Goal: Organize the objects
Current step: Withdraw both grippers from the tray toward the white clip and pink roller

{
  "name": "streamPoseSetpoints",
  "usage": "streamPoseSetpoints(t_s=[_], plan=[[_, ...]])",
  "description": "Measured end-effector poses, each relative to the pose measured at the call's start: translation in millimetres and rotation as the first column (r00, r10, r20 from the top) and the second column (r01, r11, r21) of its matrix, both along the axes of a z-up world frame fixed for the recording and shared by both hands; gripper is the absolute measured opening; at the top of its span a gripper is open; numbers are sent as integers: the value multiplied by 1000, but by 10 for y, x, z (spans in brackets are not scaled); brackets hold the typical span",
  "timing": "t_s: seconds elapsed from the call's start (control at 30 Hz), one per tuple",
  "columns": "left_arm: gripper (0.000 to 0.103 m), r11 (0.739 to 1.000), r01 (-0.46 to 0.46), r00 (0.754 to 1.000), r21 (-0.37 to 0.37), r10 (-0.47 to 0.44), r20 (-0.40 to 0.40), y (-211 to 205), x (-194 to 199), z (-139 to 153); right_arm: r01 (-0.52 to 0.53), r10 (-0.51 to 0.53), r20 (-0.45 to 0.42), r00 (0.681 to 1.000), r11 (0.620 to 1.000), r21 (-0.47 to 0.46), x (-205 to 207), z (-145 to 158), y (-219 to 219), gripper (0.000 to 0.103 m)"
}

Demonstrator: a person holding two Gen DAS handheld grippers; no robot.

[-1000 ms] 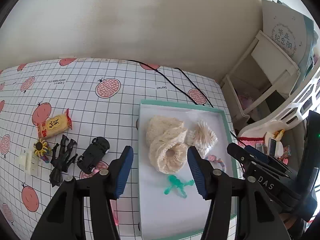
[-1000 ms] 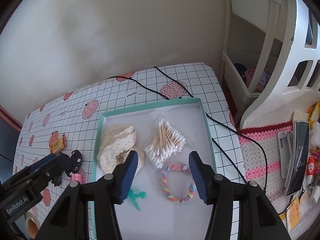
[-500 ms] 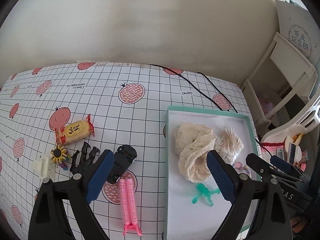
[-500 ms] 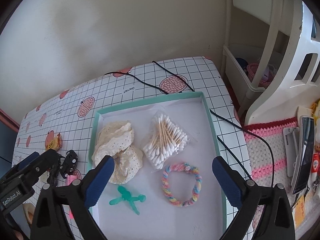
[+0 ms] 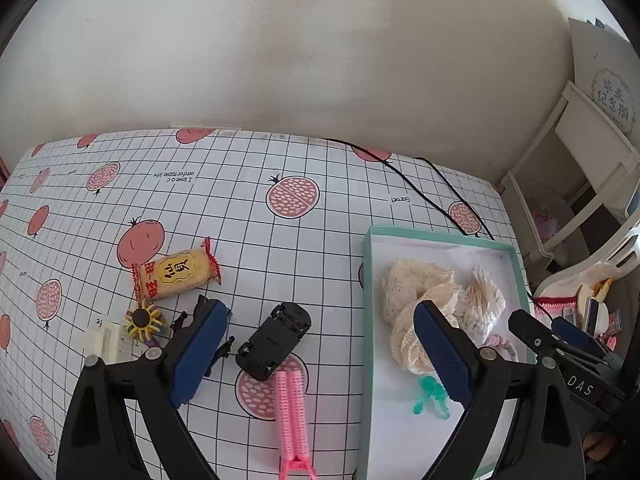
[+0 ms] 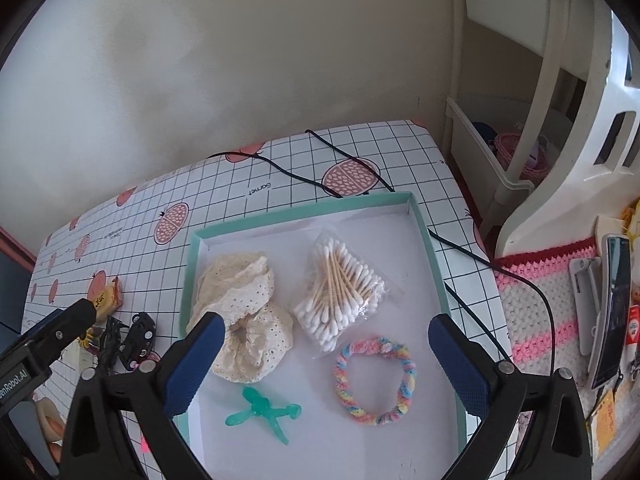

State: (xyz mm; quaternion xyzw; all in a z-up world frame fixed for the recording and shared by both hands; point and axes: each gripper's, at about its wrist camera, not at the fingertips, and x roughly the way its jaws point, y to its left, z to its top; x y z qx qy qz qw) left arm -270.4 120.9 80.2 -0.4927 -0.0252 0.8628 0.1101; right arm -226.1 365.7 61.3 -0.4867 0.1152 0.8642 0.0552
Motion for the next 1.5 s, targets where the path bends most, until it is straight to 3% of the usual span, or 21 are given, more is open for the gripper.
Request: streamPoseSetpoints(t_s=[0.1, 0.4, 0.57, 0.97, 1.2, 1.37, 1.5], plan=[[95, 1000, -11, 1000, -1, 11, -1, -184, -63, 12, -19, 20, -28, 999, 1000, 10, -23, 97, -115, 103], [95, 986, -167, 985, -9, 167, 39, -1144, -241, -122, -75, 72, -107, 992, 997, -23, -122, 367, -624, 103], [95, 979, -196, 978, -53, 200, 62, -1566, -261, -169, -131, 123, -100, 987, 988, -78, -238, 360, -1049, 103], [95, 980, -197, 961, -41, 201, 192, -2163, -290, -418, -291, 291, 77, 954, 957, -14, -288, -47, -1941, 102], [95, 983, -174, 954, -60, 183, 237, -2096, -297, -590, -319, 319, 211, 924, 947, -36, -305, -451, -2122, 95], [94, 986, -160, 944, -53, 168, 285, -2025, -313, -764, -339, 332, 281, 901, 940, -24, -286, -653, -2191, 85], [94, 984, -144, 940, -101, 168, 296, -1967, -323, -859, -361, 344, 321, 882, 933, -8, -269, -776, -2230, 79]])
